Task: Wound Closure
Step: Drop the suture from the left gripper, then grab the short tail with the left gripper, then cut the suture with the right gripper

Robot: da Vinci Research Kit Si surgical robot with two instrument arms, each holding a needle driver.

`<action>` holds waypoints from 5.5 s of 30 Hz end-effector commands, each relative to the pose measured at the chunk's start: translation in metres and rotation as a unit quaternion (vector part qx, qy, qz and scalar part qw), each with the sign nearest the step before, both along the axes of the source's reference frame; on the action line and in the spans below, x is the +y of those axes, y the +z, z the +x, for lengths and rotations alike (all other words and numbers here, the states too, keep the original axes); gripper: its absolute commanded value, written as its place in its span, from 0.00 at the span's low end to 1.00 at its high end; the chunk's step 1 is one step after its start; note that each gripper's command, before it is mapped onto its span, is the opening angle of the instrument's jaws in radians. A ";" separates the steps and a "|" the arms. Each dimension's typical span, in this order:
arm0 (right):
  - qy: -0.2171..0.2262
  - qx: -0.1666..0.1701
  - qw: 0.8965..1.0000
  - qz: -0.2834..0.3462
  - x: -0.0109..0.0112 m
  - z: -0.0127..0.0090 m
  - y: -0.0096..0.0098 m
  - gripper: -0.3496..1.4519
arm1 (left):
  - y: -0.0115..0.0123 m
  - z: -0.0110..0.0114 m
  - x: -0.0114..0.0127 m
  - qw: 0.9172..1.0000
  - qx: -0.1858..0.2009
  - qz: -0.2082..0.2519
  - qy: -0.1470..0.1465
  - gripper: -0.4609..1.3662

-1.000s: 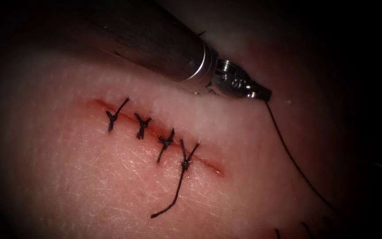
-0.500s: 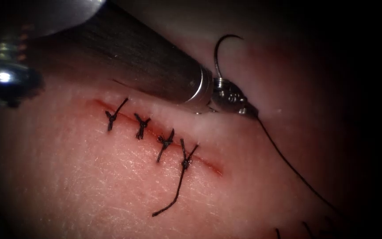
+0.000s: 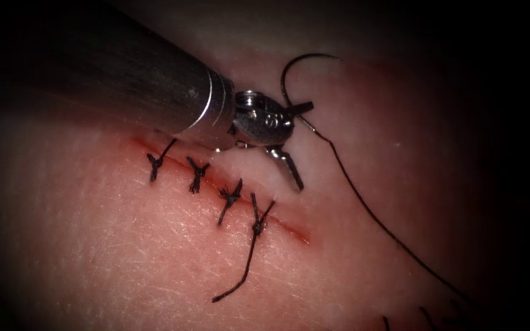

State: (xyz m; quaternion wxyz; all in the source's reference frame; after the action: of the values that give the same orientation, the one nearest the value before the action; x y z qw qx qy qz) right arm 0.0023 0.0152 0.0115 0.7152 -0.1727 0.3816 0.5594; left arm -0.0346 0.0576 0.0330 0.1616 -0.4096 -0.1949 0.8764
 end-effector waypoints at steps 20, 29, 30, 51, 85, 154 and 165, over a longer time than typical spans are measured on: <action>-0.120 0.100 0.988 0.001 0.0007 0.0102 0.0011 0.88 | -0.0096 0.0034 -0.0058 0.997 -0.043 -0.038 -0.052 0.77; -0.134 0.105 0.985 0.000 0.0008 0.0109 0.0012 0.87 | -0.0135 0.0067 -0.0111 0.996 0.004 -0.009 -0.090 0.68; -0.134 0.105 0.985 0.001 0.0008 0.0109 0.0012 0.87 | -0.0137 0.0067 -0.0117 0.995 0.010 -0.009 -0.094 0.68; -0.136 0.097 0.986 0.008 0.0000 0.0123 0.0012 0.89 | -0.0110 0.0062 -0.0199 0.988 0.121 -0.008 -0.098 0.62; -0.340 0.069 0.935 -0.079 -0.0057 0.0207 0.0021 0.97 | -0.0147 0.0076 -0.0153 0.989 0.096 -0.023 -0.113 0.06; -0.412 -0.032 0.892 -0.184 -0.0059 0.0325 0.0089 0.91 | -0.0150 0.0061 -0.0158 0.990 0.079 -0.013 -0.115 0.06; -0.398 -0.029 0.896 -0.196 -0.0059 0.0334 0.0087 0.54 | -0.0150 0.0061 -0.0158 0.990 0.079 -0.013 -0.115 0.06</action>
State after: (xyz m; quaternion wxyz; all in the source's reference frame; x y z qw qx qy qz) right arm 0.0358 0.0092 0.0201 0.8390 -0.1574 0.5021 0.1387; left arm -0.0285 0.0418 0.0180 0.2716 -0.3603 -0.1192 0.8844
